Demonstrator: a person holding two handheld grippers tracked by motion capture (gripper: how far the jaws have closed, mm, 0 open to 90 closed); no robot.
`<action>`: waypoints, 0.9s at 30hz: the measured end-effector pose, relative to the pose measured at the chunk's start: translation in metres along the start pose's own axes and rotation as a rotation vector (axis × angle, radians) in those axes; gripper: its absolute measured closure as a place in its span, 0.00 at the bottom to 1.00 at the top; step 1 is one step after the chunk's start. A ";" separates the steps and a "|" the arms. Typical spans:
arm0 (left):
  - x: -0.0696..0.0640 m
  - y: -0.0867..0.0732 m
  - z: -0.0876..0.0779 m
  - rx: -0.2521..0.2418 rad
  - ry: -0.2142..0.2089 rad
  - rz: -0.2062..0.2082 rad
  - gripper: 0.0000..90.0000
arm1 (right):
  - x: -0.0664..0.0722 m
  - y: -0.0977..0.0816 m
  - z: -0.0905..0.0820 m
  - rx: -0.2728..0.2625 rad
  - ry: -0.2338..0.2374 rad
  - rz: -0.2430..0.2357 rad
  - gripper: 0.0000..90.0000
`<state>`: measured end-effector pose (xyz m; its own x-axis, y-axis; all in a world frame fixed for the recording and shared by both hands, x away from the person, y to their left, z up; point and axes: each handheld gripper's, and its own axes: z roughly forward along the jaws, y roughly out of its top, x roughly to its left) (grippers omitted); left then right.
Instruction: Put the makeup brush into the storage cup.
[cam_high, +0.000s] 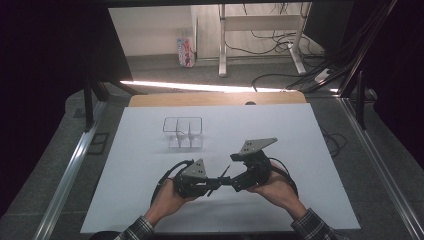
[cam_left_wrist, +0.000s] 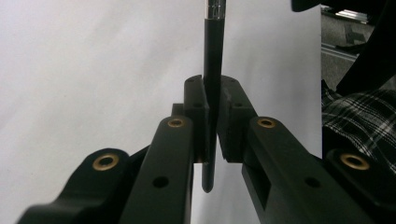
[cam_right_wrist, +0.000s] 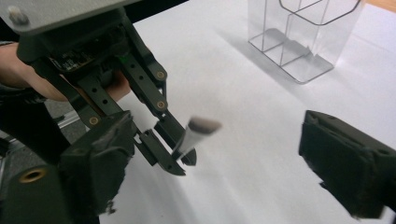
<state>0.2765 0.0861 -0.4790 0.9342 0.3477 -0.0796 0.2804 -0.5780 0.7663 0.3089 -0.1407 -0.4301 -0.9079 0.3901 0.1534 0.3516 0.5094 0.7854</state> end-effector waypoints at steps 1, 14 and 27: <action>0.000 0.000 -0.001 -0.002 0.001 -0.003 0.93 | 0.000 0.000 0.000 0.000 0.000 0.000 0.10; 0.005 -0.003 -0.006 -0.003 0.015 -0.041 0.93 | -0.004 -0.007 -0.001 0.012 -0.032 0.006 0.06; 0.011 -0.007 -0.013 -0.008 0.040 -0.084 0.93 | -0.010 -0.016 -0.005 0.028 -0.062 0.038 0.03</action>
<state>0.2823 0.1036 -0.4770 0.8977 0.4244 -0.1183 0.3557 -0.5396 0.7631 0.3115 -0.1569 -0.4410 -0.8780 0.4562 0.1449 0.3929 0.5141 0.7624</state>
